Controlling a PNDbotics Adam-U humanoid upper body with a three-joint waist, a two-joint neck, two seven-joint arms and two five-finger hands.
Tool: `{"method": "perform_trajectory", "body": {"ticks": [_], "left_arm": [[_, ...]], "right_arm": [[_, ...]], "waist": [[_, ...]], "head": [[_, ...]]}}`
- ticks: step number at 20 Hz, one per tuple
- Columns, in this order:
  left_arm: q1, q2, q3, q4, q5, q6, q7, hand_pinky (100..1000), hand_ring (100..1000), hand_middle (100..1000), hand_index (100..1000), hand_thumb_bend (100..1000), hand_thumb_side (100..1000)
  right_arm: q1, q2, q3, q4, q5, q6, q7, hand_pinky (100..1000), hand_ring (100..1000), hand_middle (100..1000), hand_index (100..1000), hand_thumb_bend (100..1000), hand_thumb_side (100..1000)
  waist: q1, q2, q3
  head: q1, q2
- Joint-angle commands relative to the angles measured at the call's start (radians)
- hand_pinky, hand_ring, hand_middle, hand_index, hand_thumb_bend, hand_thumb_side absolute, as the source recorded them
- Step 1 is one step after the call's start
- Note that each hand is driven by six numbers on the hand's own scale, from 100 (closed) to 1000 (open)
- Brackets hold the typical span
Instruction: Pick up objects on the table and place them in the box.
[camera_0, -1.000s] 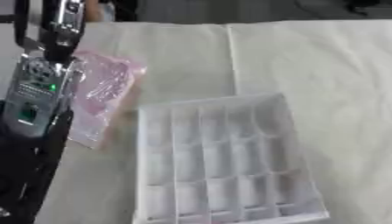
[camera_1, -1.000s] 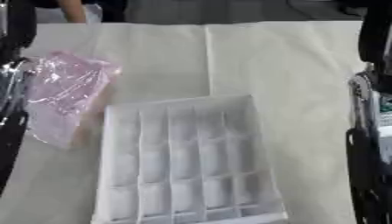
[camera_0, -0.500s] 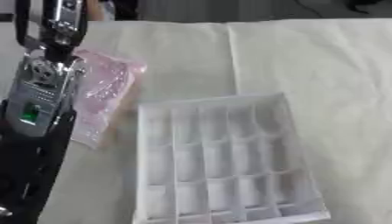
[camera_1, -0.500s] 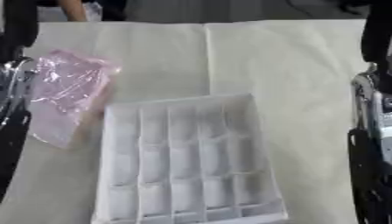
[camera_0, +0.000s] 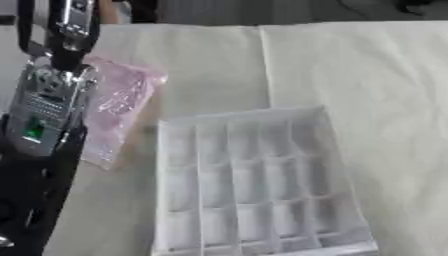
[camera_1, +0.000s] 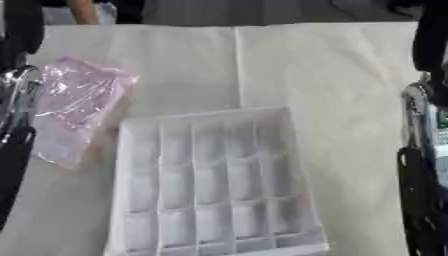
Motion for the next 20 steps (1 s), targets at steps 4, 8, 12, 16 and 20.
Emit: {"method": "perform_trajectory", "body": {"ticks": [4,8,12,16,20], "left_arm": [[-0.008,0.017,0.012,-0.019,-0.001,0.002,0.005,736,894,972,962,100,783],[-0.01,0.019,0.01,-0.017,-0.002,0.002,0.002,735,893,972,961,100,784],[-0.01,0.02,0.011,-0.016,-0.004,0.003,0.001,732,890,972,961,100,785],[-0.009,0.024,0.018,-0.014,-0.008,0.004,0.01,729,889,971,961,100,788],[-0.008,0.024,0.018,-0.015,-0.01,0.005,0.012,728,888,970,960,100,790]], "right_arm": [[-0.009,-0.01,-0.008,-0.01,-0.009,-0.001,0.011,382,631,801,711,100,647],[-0.009,-0.01,-0.007,-0.008,-0.011,-0.002,0.015,381,631,801,711,100,647],[-0.009,-0.009,-0.006,-0.007,-0.014,-0.003,0.019,380,631,801,710,100,646],[-0.007,-0.009,-0.007,-0.005,-0.017,-0.003,0.024,380,631,801,710,100,646],[-0.008,-0.008,-0.007,-0.005,-0.019,-0.004,0.026,380,631,801,710,100,646]], "waist": [[0.003,-0.01,-0.004],[0.003,-0.009,-0.006],[0.003,-0.009,-0.006],[0.002,-0.008,-0.007],[0.001,-0.008,-0.007]], "head": [[-0.066,-0.003],[-0.077,-0.003],[-0.08,-0.003],[-0.077,-0.003],[-0.079,-0.003]]}}
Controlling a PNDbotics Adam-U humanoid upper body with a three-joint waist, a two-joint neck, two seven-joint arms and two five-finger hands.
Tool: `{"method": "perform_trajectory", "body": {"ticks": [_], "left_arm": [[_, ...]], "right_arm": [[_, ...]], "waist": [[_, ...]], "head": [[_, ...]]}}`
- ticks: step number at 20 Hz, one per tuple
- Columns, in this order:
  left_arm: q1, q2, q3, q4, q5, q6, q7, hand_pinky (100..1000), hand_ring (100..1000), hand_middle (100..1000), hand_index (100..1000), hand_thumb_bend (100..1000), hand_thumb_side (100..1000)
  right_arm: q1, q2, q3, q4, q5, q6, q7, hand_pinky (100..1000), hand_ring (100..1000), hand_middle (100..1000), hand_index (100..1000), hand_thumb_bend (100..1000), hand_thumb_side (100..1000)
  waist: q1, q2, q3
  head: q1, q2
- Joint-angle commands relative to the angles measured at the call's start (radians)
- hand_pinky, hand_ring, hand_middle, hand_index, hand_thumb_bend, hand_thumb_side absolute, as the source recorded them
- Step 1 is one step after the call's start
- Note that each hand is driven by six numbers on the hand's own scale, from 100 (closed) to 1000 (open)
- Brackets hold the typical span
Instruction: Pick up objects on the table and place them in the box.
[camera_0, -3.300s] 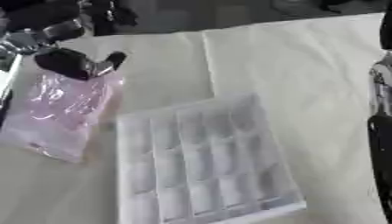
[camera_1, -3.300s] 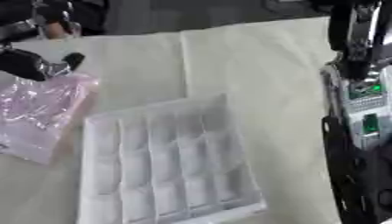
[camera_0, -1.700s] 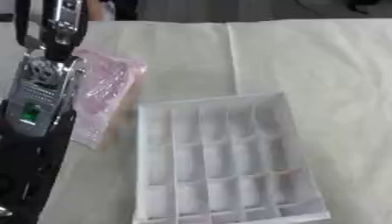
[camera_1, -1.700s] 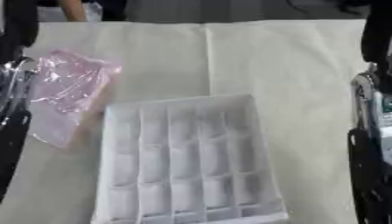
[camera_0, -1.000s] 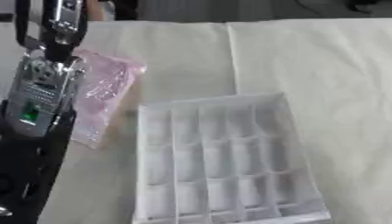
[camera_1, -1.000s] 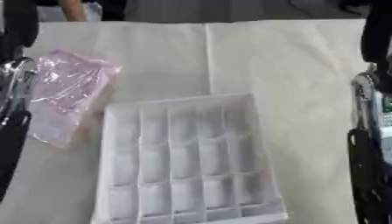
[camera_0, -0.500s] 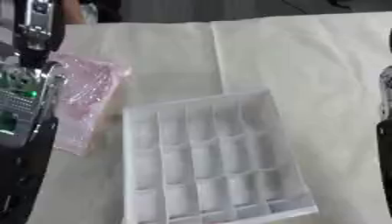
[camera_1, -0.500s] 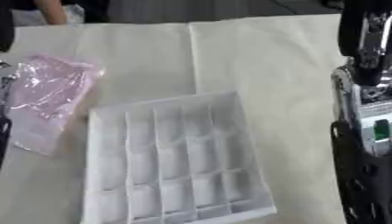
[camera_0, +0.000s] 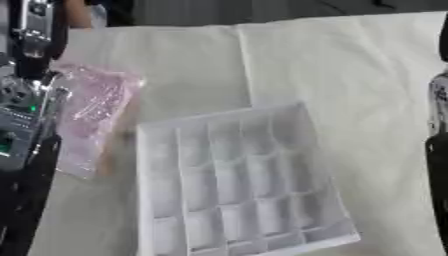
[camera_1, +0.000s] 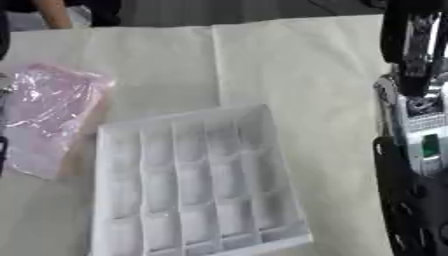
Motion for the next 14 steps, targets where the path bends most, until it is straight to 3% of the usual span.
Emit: {"method": "perform_trajectory", "body": {"ticks": [1,9,11,14], "left_arm": [[-0.008,0.022,0.012,-0.013,-0.005,-0.001,0.004,728,888,970,960,100,790],[-0.01,0.047,0.01,0.0,-0.028,0.013,-0.005,725,888,970,960,100,752],[-0.026,0.093,0.003,0.037,-0.102,0.064,-0.051,618,840,942,941,100,657],[-0.059,0.158,-0.016,0.094,-0.282,0.173,-0.153,647,861,973,982,100,570]], "right_arm": [[-0.009,-0.009,-0.008,-0.01,-0.006,0.0,0.005,380,631,801,710,100,646],[-0.009,-0.012,-0.009,-0.006,-0.007,-0.004,0.005,380,632,802,710,100,647],[-0.01,-0.015,-0.008,-0.004,-0.007,-0.006,0.006,381,632,801,711,100,647],[-0.008,-0.017,-0.007,-0.001,-0.007,-0.008,0.01,377,629,802,709,100,645]], "waist": [[-0.001,-0.012,-0.001],[-0.002,-0.015,-0.004],[0.0,-0.016,-0.004],[0.003,-0.015,-0.003]], "head": [[-0.011,-0.003],[0.0,-0.003],[0.011,-0.003],[0.02,-0.003]]}}
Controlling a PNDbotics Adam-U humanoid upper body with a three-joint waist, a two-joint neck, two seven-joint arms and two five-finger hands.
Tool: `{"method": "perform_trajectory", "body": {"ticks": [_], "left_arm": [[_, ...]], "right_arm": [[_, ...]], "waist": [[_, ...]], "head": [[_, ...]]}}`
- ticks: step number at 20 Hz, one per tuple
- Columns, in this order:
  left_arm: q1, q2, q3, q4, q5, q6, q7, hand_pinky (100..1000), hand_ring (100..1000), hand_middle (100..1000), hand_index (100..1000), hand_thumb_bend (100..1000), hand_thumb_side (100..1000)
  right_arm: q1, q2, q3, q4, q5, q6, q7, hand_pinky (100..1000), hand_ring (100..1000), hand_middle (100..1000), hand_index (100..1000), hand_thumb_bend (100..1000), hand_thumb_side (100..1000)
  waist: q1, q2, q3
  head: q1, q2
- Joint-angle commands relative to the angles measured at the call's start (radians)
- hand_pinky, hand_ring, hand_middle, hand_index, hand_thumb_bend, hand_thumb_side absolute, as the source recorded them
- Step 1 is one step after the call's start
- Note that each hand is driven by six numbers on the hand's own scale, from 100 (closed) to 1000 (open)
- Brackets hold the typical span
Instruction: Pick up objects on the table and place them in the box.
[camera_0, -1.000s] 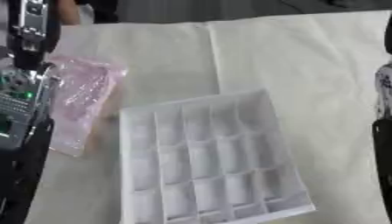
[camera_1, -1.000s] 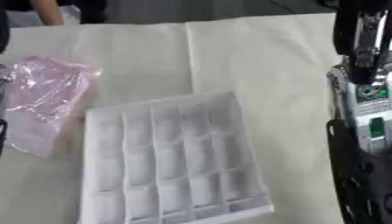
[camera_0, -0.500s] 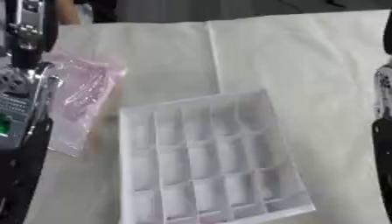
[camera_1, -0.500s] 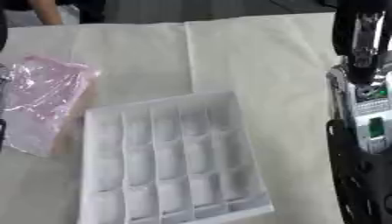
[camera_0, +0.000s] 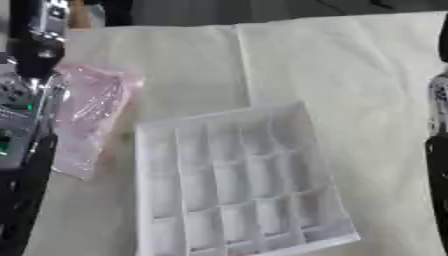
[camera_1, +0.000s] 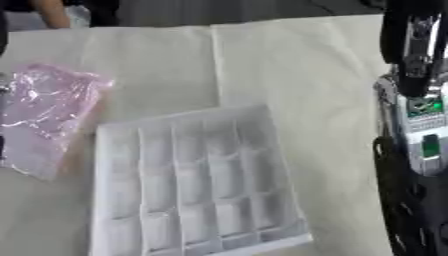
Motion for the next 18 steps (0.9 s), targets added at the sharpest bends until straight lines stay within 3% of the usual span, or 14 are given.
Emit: {"method": "perform_trajectory", "body": {"ticks": [1,3,5,8,10,11,14,18], "left_arm": [[-0.041,0.095,-0.023,0.057,-0.191,0.101,-0.124,705,895,1000,1000,100,569],[-0.063,0.123,-0.05,0.116,-0.309,0.119,-0.286,812,957,1000,1000,100,590],[-0.087,0.134,-0.058,0.185,-0.367,0.084,-0.464,869,990,1000,1000,110,594],[-0.117,0.152,-0.046,0.295,-0.39,0.022,-0.646,915,1000,1000,1000,272,627],[-0.128,0.158,-0.032,0.349,-0.395,-0.002,-0.71,909,1000,1000,1000,291,627],[-0.132,0.161,-0.024,0.374,-0.404,-0.004,-0.737,914,1000,1000,1000,342,585],[-0.143,0.168,-0.009,0.424,-0.436,-0.003,-0.802,931,1000,1000,1000,435,593],[-0.151,0.185,0.002,0.447,-0.466,-0.001,-0.842,944,1000,1000,1000,445,601]], "right_arm": [[-0.006,-0.017,-0.005,-0.006,-0.003,-0.002,0.008,377,629,802,709,100,645],[-0.006,-0.018,-0.004,-0.004,-0.005,-0.002,0.013,377,629,802,709,100,641],[-0.007,-0.019,-0.004,-0.003,-0.007,-0.004,0.016,376,629,802,709,100,645],[-0.008,-0.021,-0.004,0.0,-0.009,-0.006,0.021,375,628,802,708,100,644],[-0.008,-0.023,-0.005,0.001,-0.01,-0.008,0.023,374,627,803,708,100,644],[-0.008,-0.024,-0.005,0.001,-0.01,-0.008,0.024,374,627,803,707,100,639],[-0.009,-0.025,-0.005,0.003,-0.012,-0.009,0.029,373,626,803,707,100,644],[-0.009,-0.028,-0.005,0.004,-0.014,-0.009,0.034,373,626,803,707,100,644]], "waist": [[0.005,-0.015,0.0],[0.006,-0.015,0.0],[0.006,-0.014,0.0],[0.006,-0.011,-0.002],[0.007,-0.009,-0.003],[0.008,-0.008,-0.003],[0.009,-0.005,-0.003],[0.012,-0.005,-0.001]], "head": [[0.012,-0.003],[0.015,-0.003],[0.017,-0.003],[0.016,-0.003],[0.015,-0.003],[0.015,-0.003],[0.013,-0.003],[0.011,-0.003]]}}
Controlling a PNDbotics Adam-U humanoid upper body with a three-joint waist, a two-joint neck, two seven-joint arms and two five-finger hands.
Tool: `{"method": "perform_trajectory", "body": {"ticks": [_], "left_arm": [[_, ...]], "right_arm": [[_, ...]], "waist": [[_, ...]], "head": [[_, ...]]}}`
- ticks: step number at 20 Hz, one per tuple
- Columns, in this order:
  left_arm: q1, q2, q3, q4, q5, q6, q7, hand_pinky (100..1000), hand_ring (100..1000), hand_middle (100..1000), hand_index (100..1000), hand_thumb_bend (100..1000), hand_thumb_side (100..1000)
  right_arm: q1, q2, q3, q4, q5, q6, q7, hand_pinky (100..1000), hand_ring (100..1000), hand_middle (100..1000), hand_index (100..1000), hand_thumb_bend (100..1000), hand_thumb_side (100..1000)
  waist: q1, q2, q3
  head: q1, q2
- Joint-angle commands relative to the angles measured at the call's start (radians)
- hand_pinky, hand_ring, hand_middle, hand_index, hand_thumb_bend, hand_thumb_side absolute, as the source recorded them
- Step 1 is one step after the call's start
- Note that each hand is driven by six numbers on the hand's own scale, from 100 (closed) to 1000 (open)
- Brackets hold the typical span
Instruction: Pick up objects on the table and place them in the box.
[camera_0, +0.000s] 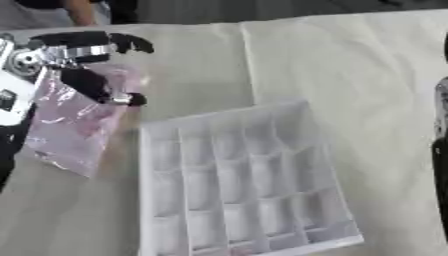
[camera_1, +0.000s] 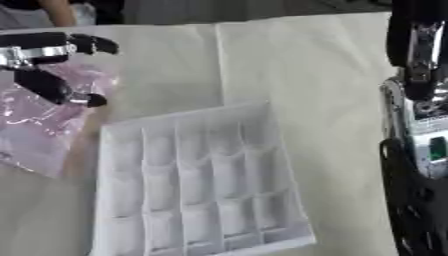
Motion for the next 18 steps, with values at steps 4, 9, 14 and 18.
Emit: {"method": "perform_trajectory", "body": {"ticks": [4,9,14,18], "left_arm": [[-0.029,0.063,0.029,0.011,-0.039,-0.066,-0.097,951,1000,1000,1000,446,610],[-0.023,0.09,0.045,0.011,-0.056,-0.059,-0.097,985,1000,1000,1000,475,633],[0.023,0.124,0.029,0.0,-0.025,-0.068,-0.097,1000,1000,1000,1000,636,675],[0.067,0.14,0.026,-0.035,-0.018,-0.058,-0.097,1000,1000,1000,1000,692,683]], "right_arm": [[-0.007,-0.022,-0.005,-0.008,-0.006,0.001,0.009,373,626,803,707,100,644],[-0.006,-0.024,-0.007,-0.008,-0.006,0.002,0.01,373,626,804,707,100,644],[-0.005,-0.029,-0.009,-0.007,-0.005,0.001,0.01,374,627,804,707,100,644],[-0.005,-0.03,-0.011,-0.007,-0.004,0.0,0.008,376,628,804,708,100,645]], "waist": [[0.004,-0.014,0.003],[0.006,-0.015,0.005],[0.009,-0.015,0.006],[0.01,-0.016,0.01]], "head": [[0.002,-0.003],[-0.001,-0.003],[-0.002,-0.003],[-0.004,-0.003]]}}
